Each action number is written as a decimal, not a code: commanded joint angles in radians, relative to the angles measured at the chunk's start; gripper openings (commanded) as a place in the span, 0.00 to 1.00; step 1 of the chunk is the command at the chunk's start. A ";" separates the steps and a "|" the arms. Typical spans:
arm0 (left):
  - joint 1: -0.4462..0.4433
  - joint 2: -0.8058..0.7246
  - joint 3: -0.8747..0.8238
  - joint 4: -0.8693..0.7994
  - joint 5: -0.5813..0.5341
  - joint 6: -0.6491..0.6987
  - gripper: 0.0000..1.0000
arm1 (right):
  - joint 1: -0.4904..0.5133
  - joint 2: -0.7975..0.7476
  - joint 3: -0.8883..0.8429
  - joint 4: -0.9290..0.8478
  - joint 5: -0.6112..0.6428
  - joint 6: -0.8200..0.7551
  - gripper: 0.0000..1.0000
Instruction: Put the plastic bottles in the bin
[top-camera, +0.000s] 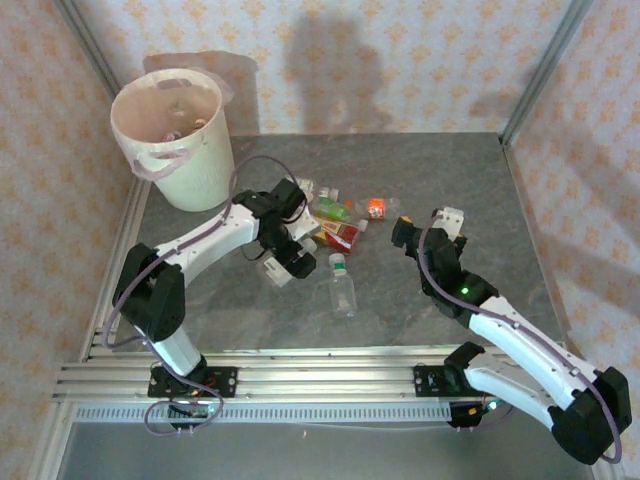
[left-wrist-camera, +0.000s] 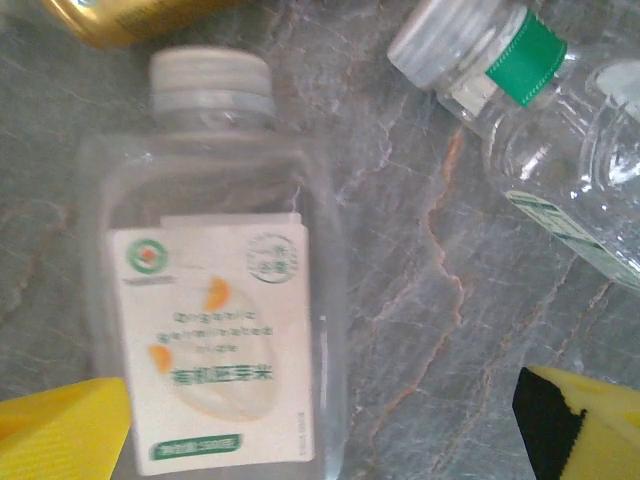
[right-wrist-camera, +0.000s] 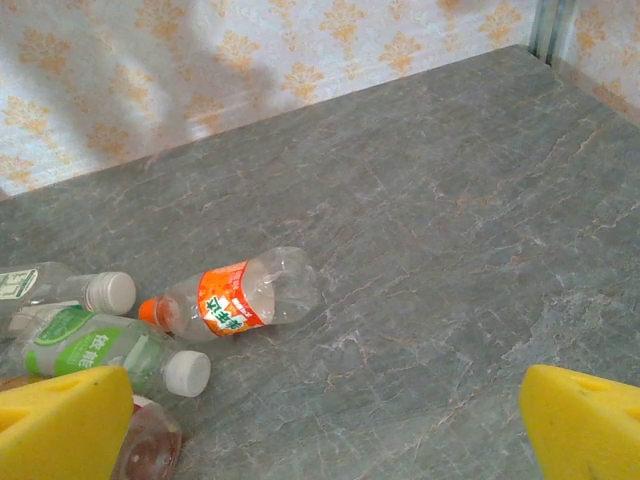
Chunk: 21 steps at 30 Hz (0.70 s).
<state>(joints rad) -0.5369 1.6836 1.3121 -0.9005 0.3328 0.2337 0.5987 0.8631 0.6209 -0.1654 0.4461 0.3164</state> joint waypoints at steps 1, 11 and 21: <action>0.008 -0.004 -0.054 0.045 -0.049 -0.105 1.00 | -0.007 0.010 -0.001 -0.007 0.023 0.019 0.99; 0.015 -0.048 -0.114 0.116 -0.231 -0.154 1.00 | -0.008 0.017 -0.003 -0.004 0.018 0.025 0.99; -0.011 -0.005 -0.102 0.034 -0.173 -0.050 1.00 | -0.008 0.017 0.001 -0.009 0.023 0.020 0.99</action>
<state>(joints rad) -0.5465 1.6577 1.2087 -0.8204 0.1642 0.1410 0.5938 0.8803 0.6209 -0.1654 0.4461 0.3298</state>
